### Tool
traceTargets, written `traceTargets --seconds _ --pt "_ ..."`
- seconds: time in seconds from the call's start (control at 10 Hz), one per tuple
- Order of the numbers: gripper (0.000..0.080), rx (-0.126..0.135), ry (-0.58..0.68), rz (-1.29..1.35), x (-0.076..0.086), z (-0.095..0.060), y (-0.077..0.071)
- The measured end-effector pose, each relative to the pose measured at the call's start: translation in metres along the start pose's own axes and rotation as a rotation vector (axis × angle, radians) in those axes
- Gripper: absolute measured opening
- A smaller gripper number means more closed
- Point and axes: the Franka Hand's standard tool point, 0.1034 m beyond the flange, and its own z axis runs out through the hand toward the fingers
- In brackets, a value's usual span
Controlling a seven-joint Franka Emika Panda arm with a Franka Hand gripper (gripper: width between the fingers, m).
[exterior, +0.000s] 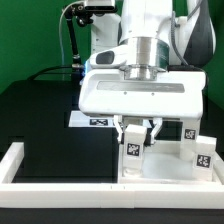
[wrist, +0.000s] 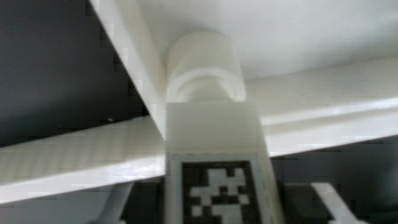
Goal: Assemble square table
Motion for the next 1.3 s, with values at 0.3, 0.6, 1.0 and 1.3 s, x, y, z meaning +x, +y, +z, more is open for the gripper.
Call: traceTargets --seconds 0.3,0.6,1.0,1.3 --pt "0.0393 -0.001 0.0 -0.001 0.0 0.0 0.0" --pt "0.0643 -0.001 0.0 -0.002 0.0 0.0 0.0" --pt "0.0649 -0.001 0.0 -0.002 0.0 0.0 0.001" --pt "0.0649 0.013 -0.092 0.014 0.016 -0.013 0.018"
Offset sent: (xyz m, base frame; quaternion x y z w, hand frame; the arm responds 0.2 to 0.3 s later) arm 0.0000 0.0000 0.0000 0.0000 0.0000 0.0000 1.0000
